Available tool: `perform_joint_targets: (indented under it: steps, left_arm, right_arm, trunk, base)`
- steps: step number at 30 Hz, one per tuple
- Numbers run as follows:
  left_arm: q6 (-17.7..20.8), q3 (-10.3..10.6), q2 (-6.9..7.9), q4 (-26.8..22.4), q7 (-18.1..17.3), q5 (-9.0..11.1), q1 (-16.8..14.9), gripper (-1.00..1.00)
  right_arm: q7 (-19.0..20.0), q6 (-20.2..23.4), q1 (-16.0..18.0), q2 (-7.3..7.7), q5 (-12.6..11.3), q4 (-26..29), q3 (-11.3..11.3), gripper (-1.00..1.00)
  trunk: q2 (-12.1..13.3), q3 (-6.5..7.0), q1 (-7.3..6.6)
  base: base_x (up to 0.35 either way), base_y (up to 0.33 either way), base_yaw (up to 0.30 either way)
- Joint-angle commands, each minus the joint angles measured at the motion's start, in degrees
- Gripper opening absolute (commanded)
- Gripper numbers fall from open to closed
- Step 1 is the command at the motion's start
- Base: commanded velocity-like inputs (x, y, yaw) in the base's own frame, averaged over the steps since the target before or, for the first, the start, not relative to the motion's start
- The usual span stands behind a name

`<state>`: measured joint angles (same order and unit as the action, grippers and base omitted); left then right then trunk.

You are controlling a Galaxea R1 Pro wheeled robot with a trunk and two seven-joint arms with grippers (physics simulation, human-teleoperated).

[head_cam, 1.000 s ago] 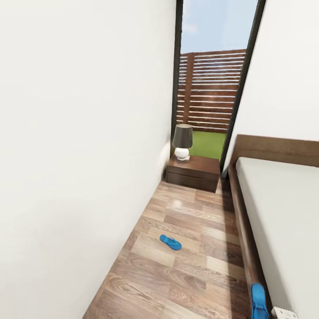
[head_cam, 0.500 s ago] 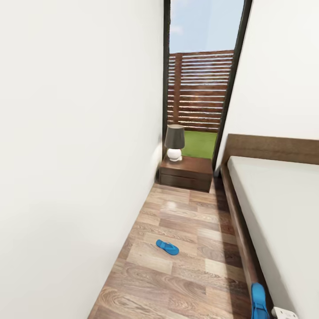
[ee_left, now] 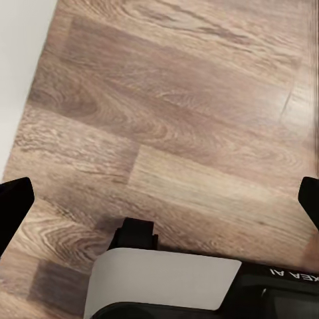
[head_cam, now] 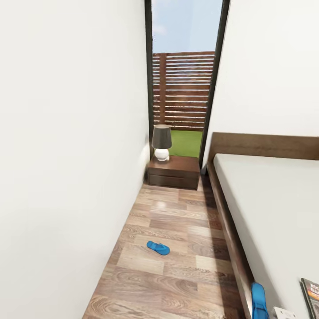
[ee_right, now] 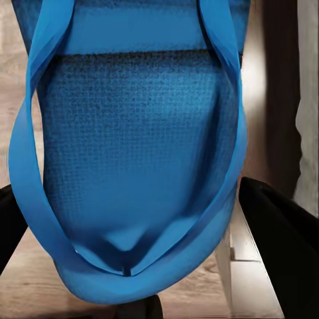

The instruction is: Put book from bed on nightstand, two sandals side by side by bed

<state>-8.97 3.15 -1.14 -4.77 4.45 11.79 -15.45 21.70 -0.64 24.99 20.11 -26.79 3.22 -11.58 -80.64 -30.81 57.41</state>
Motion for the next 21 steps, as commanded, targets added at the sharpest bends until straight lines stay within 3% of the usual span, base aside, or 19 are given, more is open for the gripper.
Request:
perform_joint_targets:
  steps: [1,7,13,21]
  left_arm:
    - [-0.3,0.4,0.00,0.0,0.2,0.4,0.0,1.00]
    - [-2.1,0.4,0.00,0.0,0.2,0.4,0.0,1.00]
    - [-2.4,0.4,0.00,0.0,0.2,0.4,0.0,1.00]
    - [-2.4,0.4,0.00,0.0,0.2,0.4,0.0,1.00]
  right_arm:
    - [0.2,-0.1,0.1,0.01,-0.5,-0.1,-0.5,-1.00]
    - [0.2,-0.1,0.1,0.01,-0.5,-0.1,-0.5,-1.00]
    - [0.2,-0.1,0.1,0.01,-0.5,-0.1,-0.5,-1.00]
    - [0.2,-0.1,0.1,0.01,-0.5,-0.1,-0.5,-1.00]
  trunk:
    - [0.0,-0.05,0.00]
    - [0.0,-0.05,0.00]
    - [0.0,-0.05,0.00]
    - [0.0,-0.05,0.00]
  base:
    - [0.000,0.000,-0.299]
    - [0.057,0.018,-0.240]
    - [0.244,0.090,-0.029]
    - [0.057,0.044,-0.042]
